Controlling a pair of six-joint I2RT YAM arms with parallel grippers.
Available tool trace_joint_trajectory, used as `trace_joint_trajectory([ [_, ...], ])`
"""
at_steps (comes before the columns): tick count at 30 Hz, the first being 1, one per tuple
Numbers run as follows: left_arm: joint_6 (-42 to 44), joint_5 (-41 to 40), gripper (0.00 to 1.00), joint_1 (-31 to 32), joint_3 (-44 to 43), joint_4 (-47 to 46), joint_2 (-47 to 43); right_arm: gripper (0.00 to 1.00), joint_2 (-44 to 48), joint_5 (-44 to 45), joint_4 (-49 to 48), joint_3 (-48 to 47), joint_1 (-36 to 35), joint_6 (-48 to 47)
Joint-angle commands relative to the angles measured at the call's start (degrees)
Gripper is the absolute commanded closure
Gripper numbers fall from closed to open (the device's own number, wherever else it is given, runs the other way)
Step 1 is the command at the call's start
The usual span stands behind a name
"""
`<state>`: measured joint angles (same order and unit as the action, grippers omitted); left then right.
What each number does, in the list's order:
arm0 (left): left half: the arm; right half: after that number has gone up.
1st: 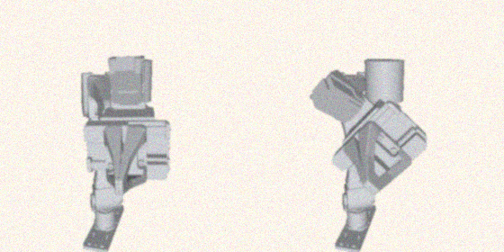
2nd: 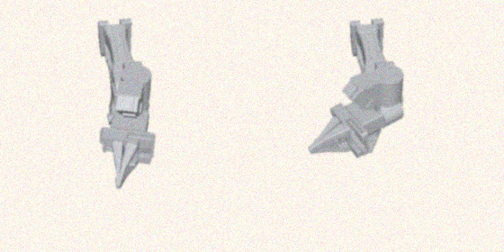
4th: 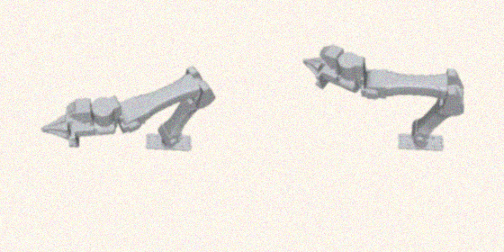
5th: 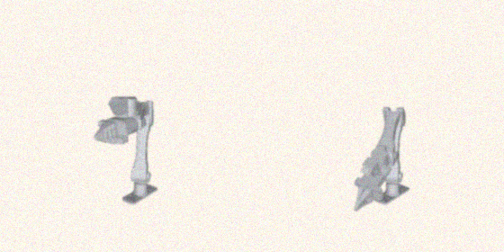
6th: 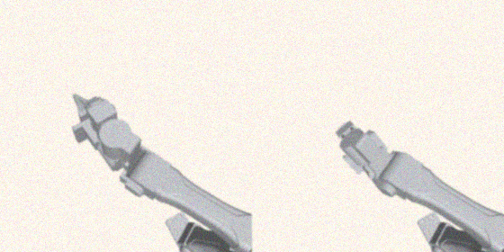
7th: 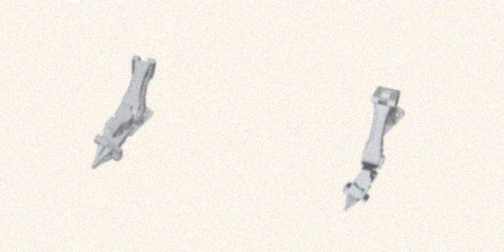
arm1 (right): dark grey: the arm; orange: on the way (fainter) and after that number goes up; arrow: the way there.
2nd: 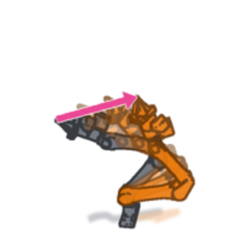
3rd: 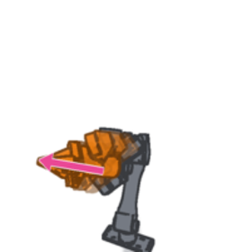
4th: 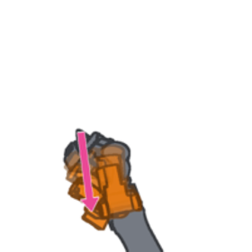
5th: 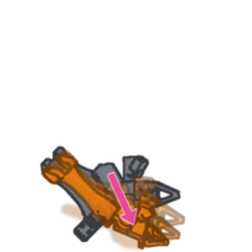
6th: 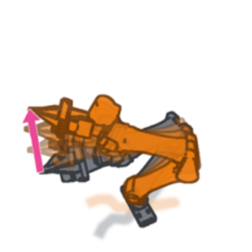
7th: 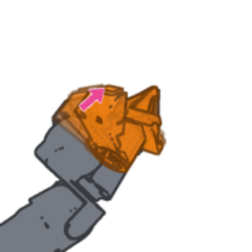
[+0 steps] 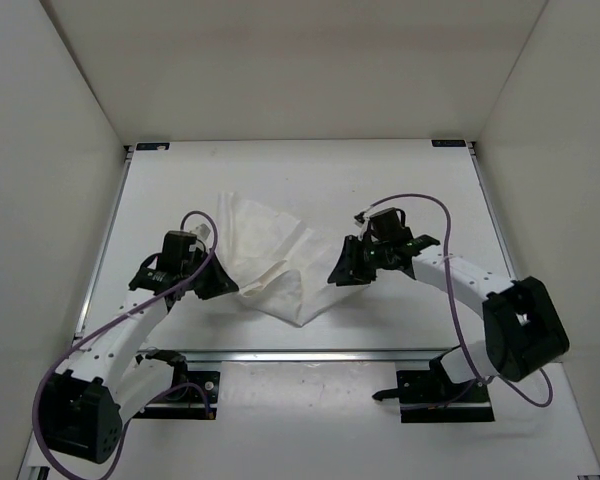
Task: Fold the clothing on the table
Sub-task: Fold the skirt
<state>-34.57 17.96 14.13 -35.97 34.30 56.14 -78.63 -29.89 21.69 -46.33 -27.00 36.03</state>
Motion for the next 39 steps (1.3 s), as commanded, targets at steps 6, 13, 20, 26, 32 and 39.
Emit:
trace_joint_trajectory([
  [6,0.0,2.7,1.0,0.3,1.7,-2.0,-3.1,0.63,-13.3,-0.4,-13.3,-11.9,-7.0,-9.6],
  [13,0.0,3.1,1.0,0.0,2.9,-2.6,-3.2,0.59,-18.4,-3.2,-18.3,-11.2,-10.0,-12.7],
  [20,0.3,3.1,1.0,-0.4,2.8,-2.0,-3.4,0.53,-24.5,-3.9,-18.4,-13.4,-10.0,-14.7],
  [26,0.5,3.8,1.0,-1.8,2.3,-2.2,-3.1,1.0,-22.9,-5.5,-18.7,-14.1,-9.3,-14.7],
  [32,1.4,4.6,1.0,-4.7,-17.7,-9.7,12.4,1.0,-21.8,-1.3,-7.4,-31.9,-0.8,-26.4],
  [39,4.2,6.5,1.0,-10.2,-65.0,1.3,35.3,1.0,-29.7,7.6,13.0,-75.3,6.7,-35.1],
])
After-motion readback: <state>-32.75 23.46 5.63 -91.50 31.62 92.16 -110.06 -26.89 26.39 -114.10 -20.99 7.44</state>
